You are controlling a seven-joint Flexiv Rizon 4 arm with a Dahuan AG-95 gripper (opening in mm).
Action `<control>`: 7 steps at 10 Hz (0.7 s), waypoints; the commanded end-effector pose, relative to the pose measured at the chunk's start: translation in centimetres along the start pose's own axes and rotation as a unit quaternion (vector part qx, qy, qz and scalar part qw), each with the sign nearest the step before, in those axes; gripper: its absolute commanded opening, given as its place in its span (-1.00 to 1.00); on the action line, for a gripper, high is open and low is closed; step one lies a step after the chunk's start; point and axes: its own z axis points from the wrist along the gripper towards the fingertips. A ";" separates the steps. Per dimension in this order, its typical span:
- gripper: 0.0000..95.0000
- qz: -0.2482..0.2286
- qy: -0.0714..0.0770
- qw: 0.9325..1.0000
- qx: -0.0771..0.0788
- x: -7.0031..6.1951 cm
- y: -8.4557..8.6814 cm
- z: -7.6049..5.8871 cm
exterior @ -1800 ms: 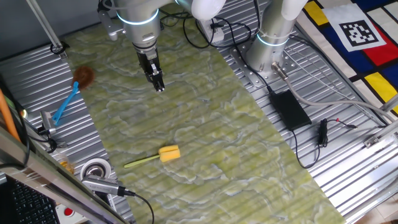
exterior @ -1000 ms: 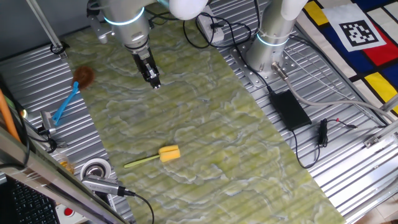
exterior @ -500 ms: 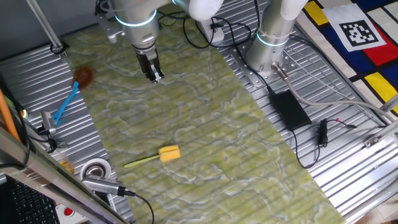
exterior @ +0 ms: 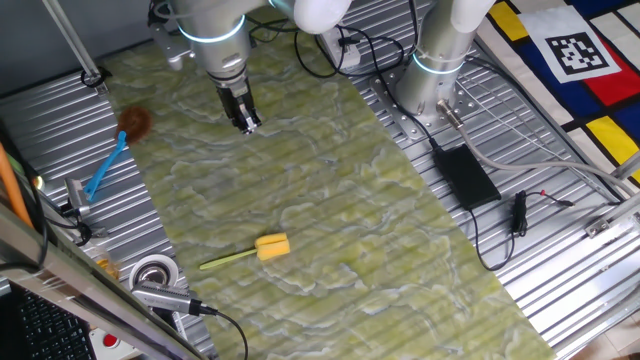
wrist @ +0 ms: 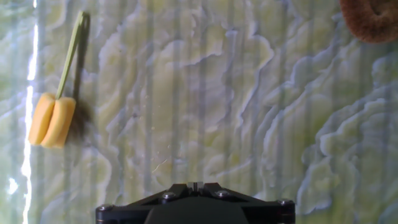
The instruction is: Scrub the table with a brush
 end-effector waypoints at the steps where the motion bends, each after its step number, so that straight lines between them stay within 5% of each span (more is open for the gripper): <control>1: -1.00 -0.013 -0.008 1.000 0.002 0.0 0.0 0.0; 3: -1.00 -0.025 -0.017 1.000 0.005 -1.7 -0.3 0.9; 7: -1.00 -0.022 -0.004 1.000 0.003 -10.0 0.9 2.3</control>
